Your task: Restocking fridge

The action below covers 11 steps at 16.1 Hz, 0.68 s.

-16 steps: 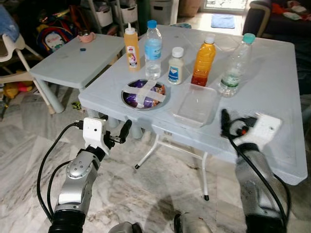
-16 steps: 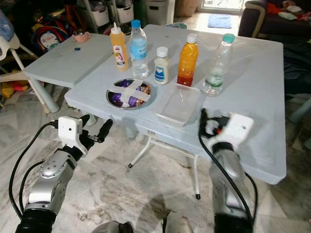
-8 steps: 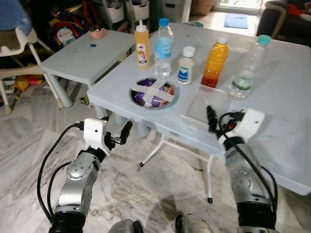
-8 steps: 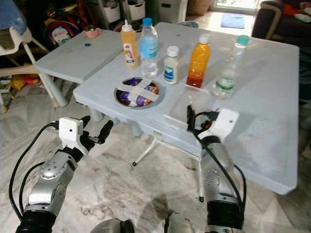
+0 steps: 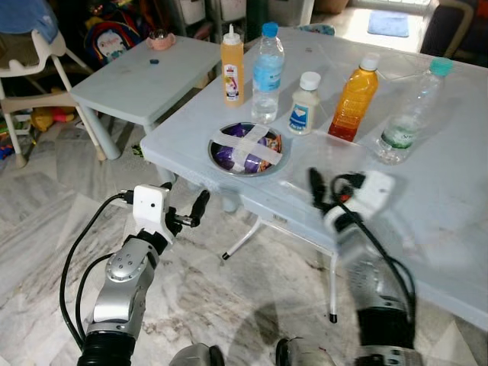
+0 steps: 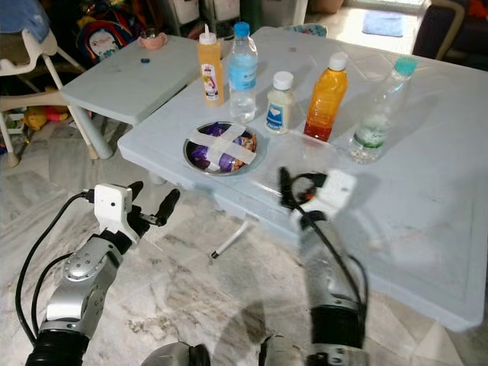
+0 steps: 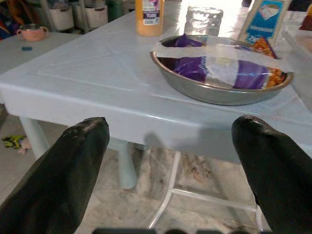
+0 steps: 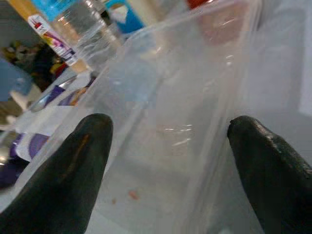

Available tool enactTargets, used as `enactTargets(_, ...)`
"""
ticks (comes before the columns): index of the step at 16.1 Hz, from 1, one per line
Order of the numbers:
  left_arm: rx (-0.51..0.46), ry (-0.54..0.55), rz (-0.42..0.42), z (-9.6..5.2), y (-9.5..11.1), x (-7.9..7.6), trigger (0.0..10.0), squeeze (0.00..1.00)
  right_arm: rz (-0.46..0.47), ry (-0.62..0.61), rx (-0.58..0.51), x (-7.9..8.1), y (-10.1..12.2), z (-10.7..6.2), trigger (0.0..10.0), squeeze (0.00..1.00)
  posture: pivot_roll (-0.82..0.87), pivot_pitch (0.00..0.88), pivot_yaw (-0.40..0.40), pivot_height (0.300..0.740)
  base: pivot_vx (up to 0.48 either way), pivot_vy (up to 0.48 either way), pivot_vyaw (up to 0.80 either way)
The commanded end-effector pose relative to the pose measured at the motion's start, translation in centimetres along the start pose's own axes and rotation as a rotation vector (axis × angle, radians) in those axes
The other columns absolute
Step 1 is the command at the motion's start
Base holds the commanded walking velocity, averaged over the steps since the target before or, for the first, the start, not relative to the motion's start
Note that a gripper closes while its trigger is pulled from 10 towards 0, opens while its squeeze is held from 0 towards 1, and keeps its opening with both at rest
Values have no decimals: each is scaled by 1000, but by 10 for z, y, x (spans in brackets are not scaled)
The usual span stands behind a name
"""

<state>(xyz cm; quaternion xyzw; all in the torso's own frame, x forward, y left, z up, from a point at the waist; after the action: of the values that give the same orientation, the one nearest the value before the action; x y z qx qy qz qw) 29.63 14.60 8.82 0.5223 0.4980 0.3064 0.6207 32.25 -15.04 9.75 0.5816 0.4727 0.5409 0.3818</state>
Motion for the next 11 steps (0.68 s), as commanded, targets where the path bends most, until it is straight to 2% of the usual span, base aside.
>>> enactTargets(1,-4,8,19,-1,3,1,10000,0,19,-9,55,-1,-10,-2,0,0,-101,59,65,740,0,0,0)
enactTargets(4,-4,5,20,-1,3,0,10000,0,39,-17,65,2,-14,-6,0,0,-104,59,69,740,0,0,0)
enactTargets(11,-7,-2,20,2,4,-2,10000,0,126,-72,59,-5,-9,-3,0,0,-108,57,68,740,0,0,0)
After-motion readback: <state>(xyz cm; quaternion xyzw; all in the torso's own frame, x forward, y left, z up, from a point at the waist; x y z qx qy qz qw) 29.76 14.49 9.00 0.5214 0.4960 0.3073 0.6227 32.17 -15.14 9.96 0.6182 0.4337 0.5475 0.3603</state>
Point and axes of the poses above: a point about 5 cm out from each wrist's last joint towards the gripper, its own z axis pointing out of the wrist towards the gripper, its own y axis along the axis of the wrist's last joint, x = y × z, the point moved 2 cm from there along z, pointing out of the wrist towards the gripper, and after that the axes turned 14 degrees about -z, right-handed, at the moved point
